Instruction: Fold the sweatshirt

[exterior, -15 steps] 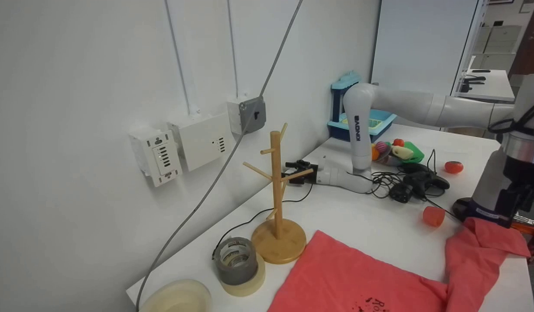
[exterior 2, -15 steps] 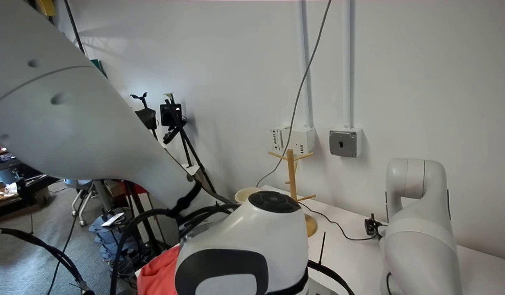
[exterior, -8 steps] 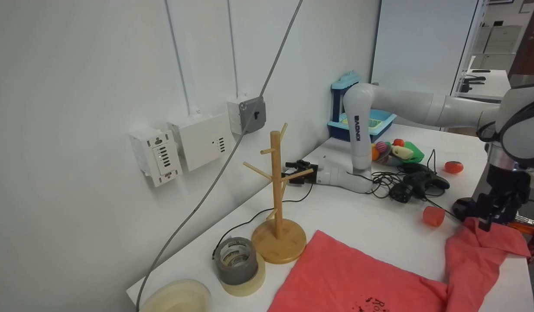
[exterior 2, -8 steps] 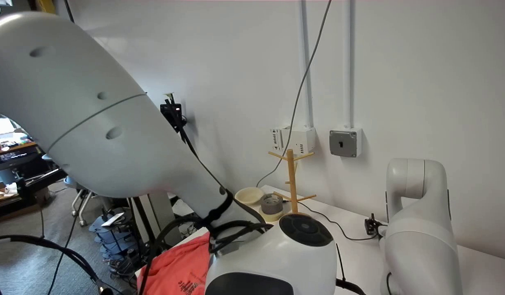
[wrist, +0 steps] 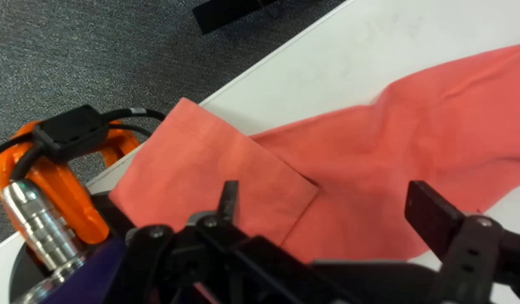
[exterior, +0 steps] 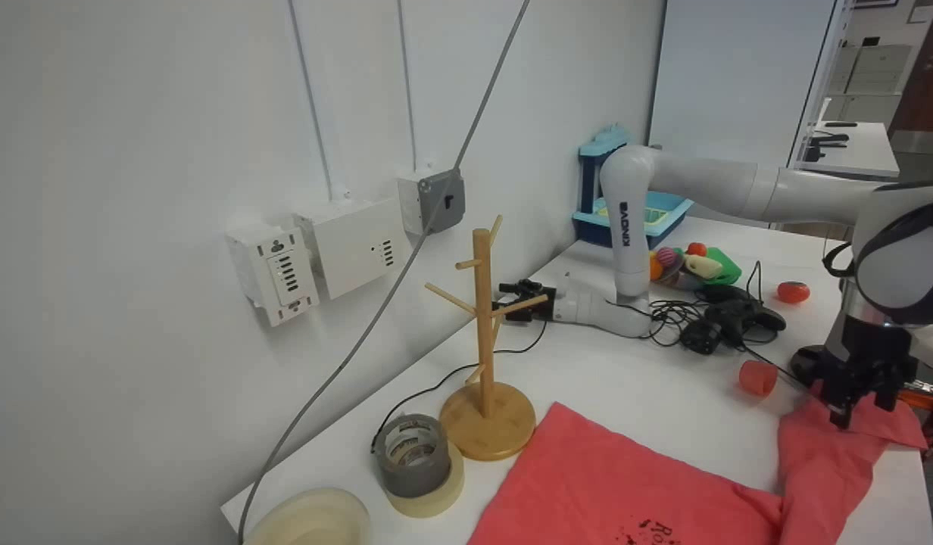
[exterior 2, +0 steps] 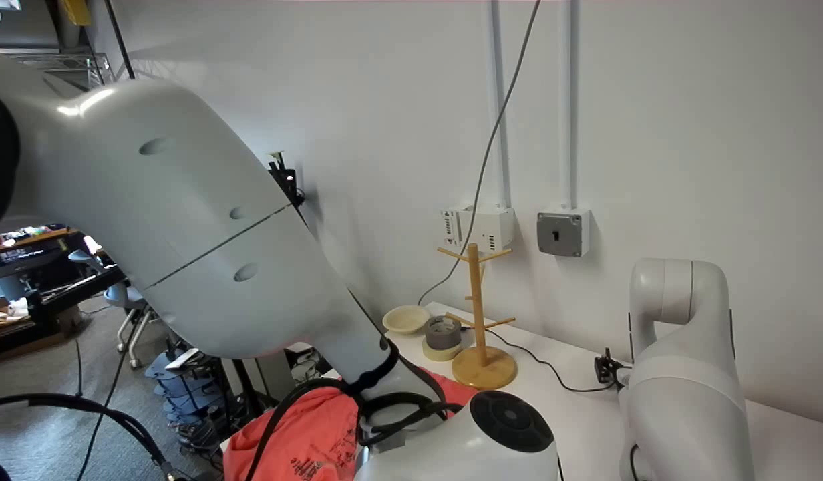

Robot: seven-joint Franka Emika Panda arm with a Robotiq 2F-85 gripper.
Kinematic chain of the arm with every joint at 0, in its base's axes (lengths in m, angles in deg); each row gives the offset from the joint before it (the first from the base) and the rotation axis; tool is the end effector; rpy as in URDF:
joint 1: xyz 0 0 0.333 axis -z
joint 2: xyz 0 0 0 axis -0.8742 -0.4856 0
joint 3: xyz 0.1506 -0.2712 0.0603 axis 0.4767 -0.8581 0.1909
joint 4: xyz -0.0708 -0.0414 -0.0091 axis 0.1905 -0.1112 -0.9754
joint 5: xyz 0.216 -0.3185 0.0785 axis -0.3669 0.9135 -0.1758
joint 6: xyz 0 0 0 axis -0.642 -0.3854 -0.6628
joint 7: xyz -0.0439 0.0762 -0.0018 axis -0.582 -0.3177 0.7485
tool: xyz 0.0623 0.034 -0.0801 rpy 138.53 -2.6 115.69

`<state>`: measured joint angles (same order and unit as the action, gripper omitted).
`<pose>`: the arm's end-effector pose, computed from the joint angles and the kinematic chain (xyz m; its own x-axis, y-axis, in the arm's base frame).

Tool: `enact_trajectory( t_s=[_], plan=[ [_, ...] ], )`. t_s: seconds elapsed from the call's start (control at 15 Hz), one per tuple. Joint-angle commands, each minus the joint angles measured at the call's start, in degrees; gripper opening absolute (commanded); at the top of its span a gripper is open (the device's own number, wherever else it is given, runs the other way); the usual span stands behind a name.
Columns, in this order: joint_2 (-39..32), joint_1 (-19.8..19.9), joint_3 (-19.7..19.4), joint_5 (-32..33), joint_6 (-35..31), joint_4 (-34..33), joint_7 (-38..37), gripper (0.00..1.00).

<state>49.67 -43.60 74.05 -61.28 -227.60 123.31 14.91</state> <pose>0.4478 -0.2366 0.1194 0.9128 -0.3719 -0.1689 -0.3744 -0.9271 0.0179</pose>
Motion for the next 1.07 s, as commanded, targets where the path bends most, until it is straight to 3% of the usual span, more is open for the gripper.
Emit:
enact_trajectory(
  t_s=[0.0, 0.33, 1.0],
  plan=[
    [-2.5, 2.9, -0.2, -0.5, -1.7, -1.1, 1.2, 1.0],
    [-4.6, 2.2, -1.4, 0.9, -2.3, -1.7, 0.0, 1.0],
    [-7.1, -4.8, -9.2, 12.2, -11.7, -0.3, -8.5, 1.0]
  ],
)
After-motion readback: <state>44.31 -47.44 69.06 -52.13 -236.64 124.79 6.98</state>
